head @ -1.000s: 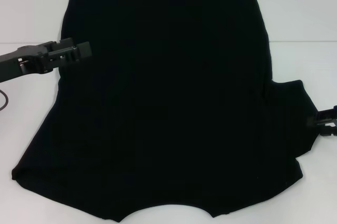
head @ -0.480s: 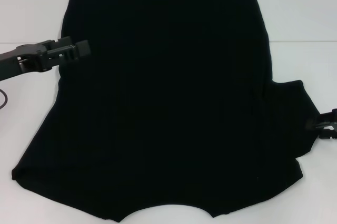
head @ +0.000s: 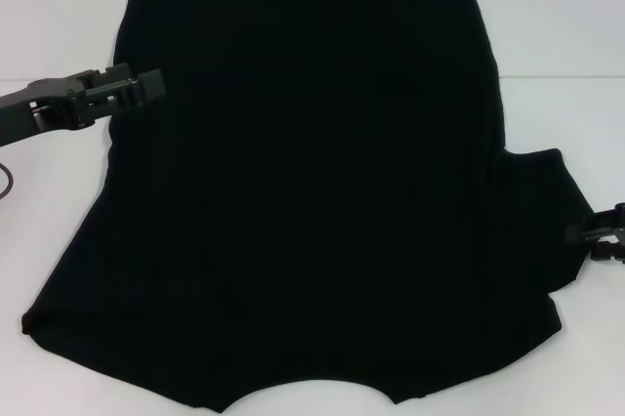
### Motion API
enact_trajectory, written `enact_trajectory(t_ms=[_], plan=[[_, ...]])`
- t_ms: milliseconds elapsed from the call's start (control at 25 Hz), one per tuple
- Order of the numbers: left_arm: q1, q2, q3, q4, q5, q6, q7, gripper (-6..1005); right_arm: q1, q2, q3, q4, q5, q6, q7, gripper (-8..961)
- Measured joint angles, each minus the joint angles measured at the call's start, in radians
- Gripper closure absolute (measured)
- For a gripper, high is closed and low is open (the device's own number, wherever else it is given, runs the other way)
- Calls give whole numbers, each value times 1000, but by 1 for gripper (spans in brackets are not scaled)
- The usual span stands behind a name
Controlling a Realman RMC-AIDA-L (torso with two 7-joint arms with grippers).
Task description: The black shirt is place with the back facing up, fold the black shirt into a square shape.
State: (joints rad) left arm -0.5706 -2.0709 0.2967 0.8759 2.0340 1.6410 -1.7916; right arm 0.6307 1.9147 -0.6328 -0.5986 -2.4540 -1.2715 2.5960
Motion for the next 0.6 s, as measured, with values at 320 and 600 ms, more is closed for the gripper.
enact_trajectory(t_ms=[320,600], plan=[[0,0,0,0,0,0,0,214,11,18,2,3,1,42,-8,406],[3,0,-1,0,-9,-1,0,215,32,34,5,4,5,72,-11,407]])
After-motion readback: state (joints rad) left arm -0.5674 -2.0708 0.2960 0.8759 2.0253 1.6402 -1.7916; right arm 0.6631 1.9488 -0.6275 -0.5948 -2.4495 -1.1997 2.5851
